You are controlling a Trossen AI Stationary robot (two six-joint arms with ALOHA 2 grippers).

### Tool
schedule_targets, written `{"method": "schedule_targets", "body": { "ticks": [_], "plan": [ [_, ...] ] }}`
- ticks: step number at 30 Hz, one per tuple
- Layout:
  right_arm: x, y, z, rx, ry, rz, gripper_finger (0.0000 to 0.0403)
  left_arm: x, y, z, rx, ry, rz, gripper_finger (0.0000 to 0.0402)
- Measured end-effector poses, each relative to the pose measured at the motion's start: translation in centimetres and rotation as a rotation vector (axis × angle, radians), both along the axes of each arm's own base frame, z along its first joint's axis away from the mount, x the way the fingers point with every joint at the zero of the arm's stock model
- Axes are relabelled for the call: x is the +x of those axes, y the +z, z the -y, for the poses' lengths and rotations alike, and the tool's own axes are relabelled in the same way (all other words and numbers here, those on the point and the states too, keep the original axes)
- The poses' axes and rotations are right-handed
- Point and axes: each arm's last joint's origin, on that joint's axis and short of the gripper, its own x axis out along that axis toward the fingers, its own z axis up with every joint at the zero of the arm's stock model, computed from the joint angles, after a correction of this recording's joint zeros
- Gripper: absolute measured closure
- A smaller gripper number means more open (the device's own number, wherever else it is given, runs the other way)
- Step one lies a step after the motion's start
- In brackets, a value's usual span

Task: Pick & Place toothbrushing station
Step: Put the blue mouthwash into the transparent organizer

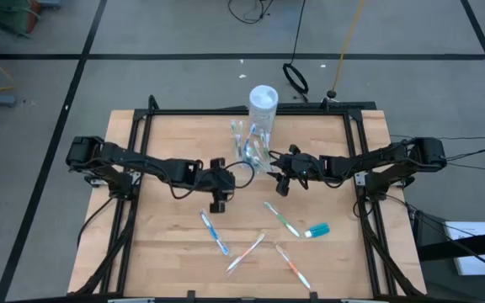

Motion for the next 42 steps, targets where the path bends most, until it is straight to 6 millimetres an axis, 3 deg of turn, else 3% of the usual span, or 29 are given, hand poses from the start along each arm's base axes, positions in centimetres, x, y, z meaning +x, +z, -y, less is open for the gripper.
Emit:
{"method": "schedule_targets", "body": {
  "ticks": [5, 9, 15, 18, 20, 27, 36, 42],
  "plan": [
    [0.0, -0.1, -0.1, 0.008, 0.009, -0.007, 0.0238, 0.0, 0.0, 1.1, -0.101, -0.093, -0.003, 0.0249],
    [0.0, 0.0, -1.1, 0.033, 0.141, -0.011, 0.0239, -0.1, 0.0, 1.5, -0.081, -0.130, -0.003, 0.0250],
    [0.1, 2.4, -4.4, -0.036, 0.342, 0.131, 0.0253, 0.0, 0.0, 1.5, -0.053, -0.161, -0.003, 0.0250],
    [0.2, 3.9, -7.1, 0.000, 0.498, 0.284, 0.0262, 0.0, 0.1, 1.5, -0.026, -0.191, 0.001, 0.0250],
    [-0.2, 3.9, -8.9, 0.058, 0.621, 0.291, 0.0267, 0.1, 0.2, 1.5, -0.021, -0.199, 0.015, 0.0250],
    [-3.0, 1.2, -13.6, 0.135, 0.809, -0.026, 0.0248, 0.6, 0.6, 1.5, -0.018, -0.204, 0.086, 0.0250],
    [-6.9, -1.8, -14.7, 0.354, 0.609, -0.527, 0.0220, 1.2, 1.3, 1.6, -0.006, -0.217, 0.172, 0.0249],
    [-8.2, -2.3, -15.2, 0.211, 0.568, -0.591, 0.0228, 1.2, 1.3, 1.6, 0.006, -0.229, 0.177, 0.0249]
  ]
}}
